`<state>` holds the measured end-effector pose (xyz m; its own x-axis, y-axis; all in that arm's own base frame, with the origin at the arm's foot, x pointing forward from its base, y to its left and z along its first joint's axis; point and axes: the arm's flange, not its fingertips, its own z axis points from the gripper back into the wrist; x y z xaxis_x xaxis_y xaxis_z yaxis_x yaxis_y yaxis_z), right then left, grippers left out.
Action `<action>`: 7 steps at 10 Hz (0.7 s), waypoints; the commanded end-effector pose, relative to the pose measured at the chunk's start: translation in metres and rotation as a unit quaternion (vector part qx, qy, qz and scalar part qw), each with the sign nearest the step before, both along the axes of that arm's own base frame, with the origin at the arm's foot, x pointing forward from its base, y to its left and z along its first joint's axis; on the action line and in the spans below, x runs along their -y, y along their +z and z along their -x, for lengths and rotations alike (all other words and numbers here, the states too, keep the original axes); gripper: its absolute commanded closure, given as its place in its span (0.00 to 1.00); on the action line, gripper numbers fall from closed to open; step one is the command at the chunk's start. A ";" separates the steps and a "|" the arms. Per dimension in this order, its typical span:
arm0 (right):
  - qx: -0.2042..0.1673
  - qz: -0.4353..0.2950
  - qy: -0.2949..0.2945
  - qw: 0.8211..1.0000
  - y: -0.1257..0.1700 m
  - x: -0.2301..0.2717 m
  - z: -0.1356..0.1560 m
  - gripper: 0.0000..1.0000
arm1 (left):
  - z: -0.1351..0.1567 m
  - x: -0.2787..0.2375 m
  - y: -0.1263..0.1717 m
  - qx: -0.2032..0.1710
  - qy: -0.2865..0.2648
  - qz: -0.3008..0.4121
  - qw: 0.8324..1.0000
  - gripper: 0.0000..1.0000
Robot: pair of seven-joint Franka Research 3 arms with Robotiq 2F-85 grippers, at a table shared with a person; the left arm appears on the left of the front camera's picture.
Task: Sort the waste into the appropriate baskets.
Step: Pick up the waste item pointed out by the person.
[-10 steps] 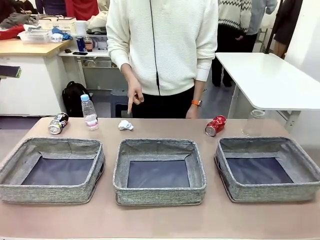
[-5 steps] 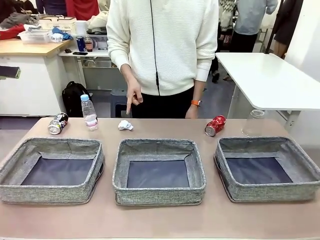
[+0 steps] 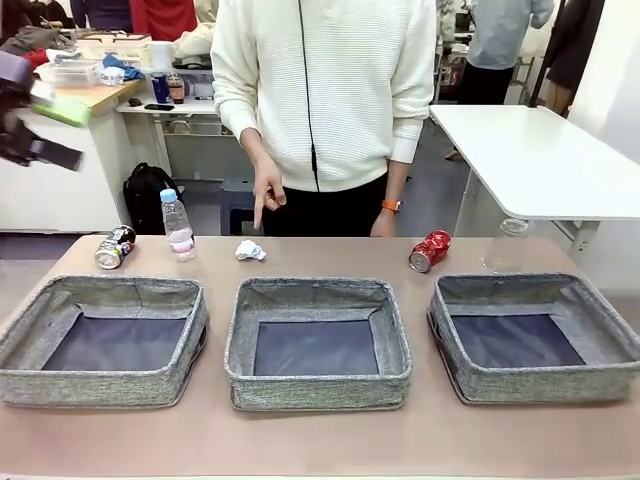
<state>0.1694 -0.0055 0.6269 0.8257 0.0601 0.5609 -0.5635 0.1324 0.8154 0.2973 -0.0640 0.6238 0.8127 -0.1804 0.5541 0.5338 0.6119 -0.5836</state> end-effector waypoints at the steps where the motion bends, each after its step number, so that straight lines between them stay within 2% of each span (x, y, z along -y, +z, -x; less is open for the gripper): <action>1: 0.015 -0.007 0.006 1.000 0.003 -0.002 -0.004 0.00 | -0.066 0.046 -0.010 -0.063 0.021 -0.170 0.983 0.00; 3: 0.015 -0.007 0.006 1.000 0.003 -0.002 -0.004 0.00 | -0.112 0.085 -0.050 -0.052 0.051 -0.224 0.972 0.00; 4: 0.015 -0.007 0.006 1.000 0.003 -0.002 -0.004 0.00 | -0.125 0.093 -0.065 -0.055 0.059 -0.213 0.974 0.00; 5: 0.015 -0.007 0.006 1.000 0.003 -0.002 -0.004 0.00 | -0.131 0.093 -0.076 -0.044 0.080 -0.150 0.984 0.00; 6: 0.015 -0.007 0.006 1.000 0.003 -0.002 -0.004 0.00 | -0.108 0.104 -0.068 -0.027 0.038 -0.222 0.974 0.00; 7: 0.015 -0.007 0.006 1.000 0.003 -0.002 -0.004 0.00 | -0.108 0.104 -0.068 -0.027 0.038 -0.222 0.974 0.00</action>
